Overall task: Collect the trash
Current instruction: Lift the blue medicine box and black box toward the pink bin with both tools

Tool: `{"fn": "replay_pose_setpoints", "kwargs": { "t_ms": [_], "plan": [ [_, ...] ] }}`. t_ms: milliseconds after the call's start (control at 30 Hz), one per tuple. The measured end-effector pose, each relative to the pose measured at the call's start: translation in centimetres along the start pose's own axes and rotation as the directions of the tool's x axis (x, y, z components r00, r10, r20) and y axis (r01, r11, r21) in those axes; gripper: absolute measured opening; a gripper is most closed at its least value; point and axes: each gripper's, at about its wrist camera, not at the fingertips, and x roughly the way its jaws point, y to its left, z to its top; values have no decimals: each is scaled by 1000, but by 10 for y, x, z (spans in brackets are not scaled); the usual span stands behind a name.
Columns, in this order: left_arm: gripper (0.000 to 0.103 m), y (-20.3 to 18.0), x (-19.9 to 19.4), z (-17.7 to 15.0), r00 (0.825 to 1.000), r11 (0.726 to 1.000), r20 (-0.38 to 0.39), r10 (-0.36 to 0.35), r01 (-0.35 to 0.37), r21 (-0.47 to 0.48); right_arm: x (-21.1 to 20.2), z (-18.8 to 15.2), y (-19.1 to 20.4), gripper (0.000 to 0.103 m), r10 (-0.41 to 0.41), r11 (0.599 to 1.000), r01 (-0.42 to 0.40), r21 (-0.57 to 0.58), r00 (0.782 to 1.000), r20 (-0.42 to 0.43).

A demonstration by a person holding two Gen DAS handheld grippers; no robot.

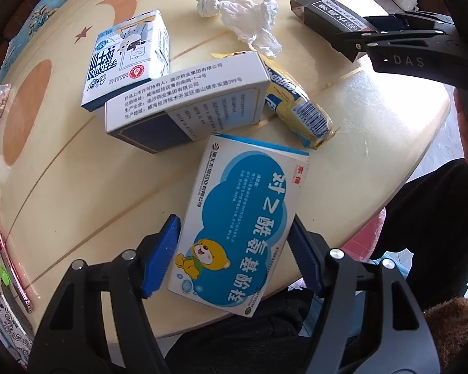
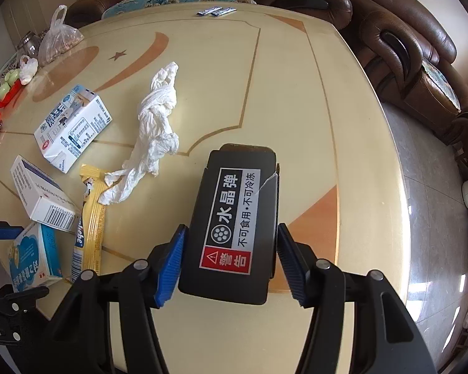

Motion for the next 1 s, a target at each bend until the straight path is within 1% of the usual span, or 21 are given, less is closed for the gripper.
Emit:
{"fn": "replay_pose_setpoints", "kwargs": {
  "t_ms": [67,233,367,400,467,533,667,1000],
  "plan": [
    [68,1,-1,0,1000,1000,-1,-2,2,-4,4,-2,0,55,7,1000,-7,2,1000,-19],
    [68,8,-5,1,1000,1000,4,6,-6,-14,4,-5,-5,55,12,1000,-12,16,999,-33],
    [68,16,-13,0,1000,999,11,7,-7,-44,-1,-8,-9,55,76,997,-74,37,996,-52],
    [68,18,-14,-1,1000,999,15,7,-6,-50,-4,-8,-9,55,68,997,-67,29,996,-48],
    [68,22,-19,-3,1000,998,24,8,-7,-56,-12,-10,-8,54,16,1000,-16,4,1000,-27],
    [68,24,-22,-5,1000,998,28,9,-8,-64,-18,-10,-5,54,-5,1000,5,-14,1000,-11],
    [68,21,-29,-6,999,997,33,12,-10,-70,-25,-11,-2,54,9,1000,-10,-23,1000,-8],
    [68,15,-53,-11,998,997,64,26,-21,-71,-71,-20,6,54,15,998,-11,-60,997,73]
  ]
}}
